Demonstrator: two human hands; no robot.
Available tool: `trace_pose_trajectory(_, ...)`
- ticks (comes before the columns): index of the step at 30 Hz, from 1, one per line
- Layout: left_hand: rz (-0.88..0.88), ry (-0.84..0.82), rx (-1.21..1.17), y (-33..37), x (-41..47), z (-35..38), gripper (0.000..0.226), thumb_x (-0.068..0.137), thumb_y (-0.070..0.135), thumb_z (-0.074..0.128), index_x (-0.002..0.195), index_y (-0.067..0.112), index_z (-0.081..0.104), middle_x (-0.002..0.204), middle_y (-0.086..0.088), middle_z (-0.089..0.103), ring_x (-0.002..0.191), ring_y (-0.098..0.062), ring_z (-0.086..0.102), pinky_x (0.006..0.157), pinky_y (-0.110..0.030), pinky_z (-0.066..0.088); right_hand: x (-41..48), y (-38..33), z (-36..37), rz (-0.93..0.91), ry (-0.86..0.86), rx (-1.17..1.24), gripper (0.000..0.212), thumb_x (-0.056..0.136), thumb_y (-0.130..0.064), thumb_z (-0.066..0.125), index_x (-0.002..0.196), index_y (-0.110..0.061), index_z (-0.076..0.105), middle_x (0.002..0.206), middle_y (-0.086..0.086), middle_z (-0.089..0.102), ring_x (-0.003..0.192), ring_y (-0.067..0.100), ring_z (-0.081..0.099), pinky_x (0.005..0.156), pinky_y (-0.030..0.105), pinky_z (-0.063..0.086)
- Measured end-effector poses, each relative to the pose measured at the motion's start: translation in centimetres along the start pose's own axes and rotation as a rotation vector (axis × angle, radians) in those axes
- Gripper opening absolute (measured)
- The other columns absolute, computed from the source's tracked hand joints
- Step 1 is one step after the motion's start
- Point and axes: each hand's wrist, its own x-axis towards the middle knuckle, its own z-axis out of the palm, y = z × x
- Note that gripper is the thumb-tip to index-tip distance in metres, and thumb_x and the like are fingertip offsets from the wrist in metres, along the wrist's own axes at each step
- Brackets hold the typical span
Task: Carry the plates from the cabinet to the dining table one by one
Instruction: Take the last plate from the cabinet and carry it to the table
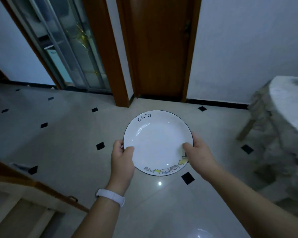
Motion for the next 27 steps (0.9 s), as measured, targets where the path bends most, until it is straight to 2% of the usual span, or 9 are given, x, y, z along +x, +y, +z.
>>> trace_pose_trajectory(3, 0.008, -0.086, -0.006, 0.6, 0.0, 4.1, 0.012, 0.086, 0.002, 0.054, 0.089, 0.013, 0.056, 0.075, 0.004, 0.061, 0.065, -0.012, 0.055, 0.059, -0.028, 0.042, 0.6, 0.8, -4.0, 0.009, 0.067, 0.037, 0.036, 0.085, -0.01, 0.043, 0.109, -0.031, 0.061, 0.096, -0.006, 0.071, 0.086, 0.017, 0.066, 0.072, 0.032, 0.054)
trace_pose_trajectory(6, 0.014, -0.171, -0.001, 1.1, 0.3, 7.8, 0.008, 0.079, 0.013, 0.056, 0.087, 0.015, 0.056, 0.074, 0.005, 0.062, 0.066, -0.014, 0.055, 0.059, -0.029, 0.042, 1.0, 1.3, -7.1, 0.01, 0.136, 0.083, 0.039, 0.083, -0.011, 0.043, 0.108, -0.033, 0.063, 0.096, -0.009, 0.072, 0.087, 0.015, 0.067, 0.075, 0.034, 0.055)
trace_pose_trajectory(10, -0.003, -0.257, -0.007, 0.8, 1.2, 12.7, 0.013, 0.088, 0.001, 0.051, 0.091, 0.012, 0.057, 0.08, 0.001, 0.062, 0.071, -0.016, 0.056, 0.062, -0.029, 0.044, 1.8, 1.9, -10.6, 0.044, 0.241, 0.105, 0.038, 0.083, -0.01, 0.044, 0.102, -0.037, 0.063, 0.088, -0.012, 0.07, 0.08, 0.015, 0.064, 0.073, 0.032, 0.052)
trace_pose_trajectory(14, -0.027, -0.362, -0.019, 0.3, 2.7, 17.5, 0.012, 0.087, 0.004, 0.053, 0.093, 0.013, 0.058, 0.08, 0.002, 0.066, 0.073, -0.018, 0.059, 0.066, -0.031, 0.046, 3.5, 2.5, -13.7, 0.085, 0.341, 0.126, 0.04, 0.084, -0.005, 0.043, 0.096, -0.036, 0.064, 0.079, -0.012, 0.07, 0.07, 0.012, 0.061, 0.068, 0.032, 0.051)
trace_pose_trajectory(17, -0.035, -0.425, -0.01, -0.1, 4.7, 21.2, 0.013, 0.088, 0.003, 0.053, 0.094, 0.012, 0.059, 0.079, 0.002, 0.066, 0.071, -0.017, 0.059, 0.065, -0.031, 0.046, 5.7, 3.1, -15.7, 0.124, 0.407, 0.112, 0.036, 0.083, -0.008, 0.044, 0.096, -0.036, 0.063, 0.089, -0.001, 0.07, 0.078, 0.022, 0.063, 0.076, 0.041, 0.054)
trace_pose_trajectory(19, -0.04, -0.467, -0.004, -0.5, 6.5, 23.7, 0.013, 0.088, 0.001, 0.052, 0.093, 0.011, 0.058, 0.075, 0.005, 0.066, 0.068, -0.016, 0.058, 0.063, -0.03, 0.045, 7.6, 3.5, -16.8, 0.126, 0.446, 0.119, 0.036, 0.081, -0.008, 0.045, 0.098, -0.035, 0.063, 0.092, 0.003, 0.07, 0.077, 0.022, 0.063, 0.076, 0.04, 0.053)
trace_pose_trajectory(22, -0.063, -0.529, -0.023, -0.8, 9.9, 27.7, 0.014, 0.088, 0.002, 0.053, 0.094, 0.012, 0.059, 0.073, 0.008, 0.067, 0.067, -0.014, 0.059, 0.061, -0.028, 0.046, 11.3, 3.7, -18.2, 0.138, 0.506, 0.122, 0.035, 0.08, -0.007, 0.045, 0.096, -0.033, 0.064, 0.091, 0.001, 0.069, 0.075, 0.018, 0.06, 0.071, 0.035, 0.049)
trace_pose_trajectory(27, -0.107, -0.628, -0.028, -0.4, 16.6, 34.6, 0.015, 0.089, 0.001, 0.052, 0.096, 0.012, 0.06, 0.074, 0.006, 0.067, 0.065, -0.012, 0.059, 0.058, -0.025, 0.046, 18.4, 3.0, -20.2, 0.186, 0.618, 0.121, 0.031, 0.085, -0.008, 0.045, 0.095, -0.031, 0.063, 0.092, 0.0, 0.07, 0.081, 0.021, 0.064, 0.072, 0.036, 0.051)
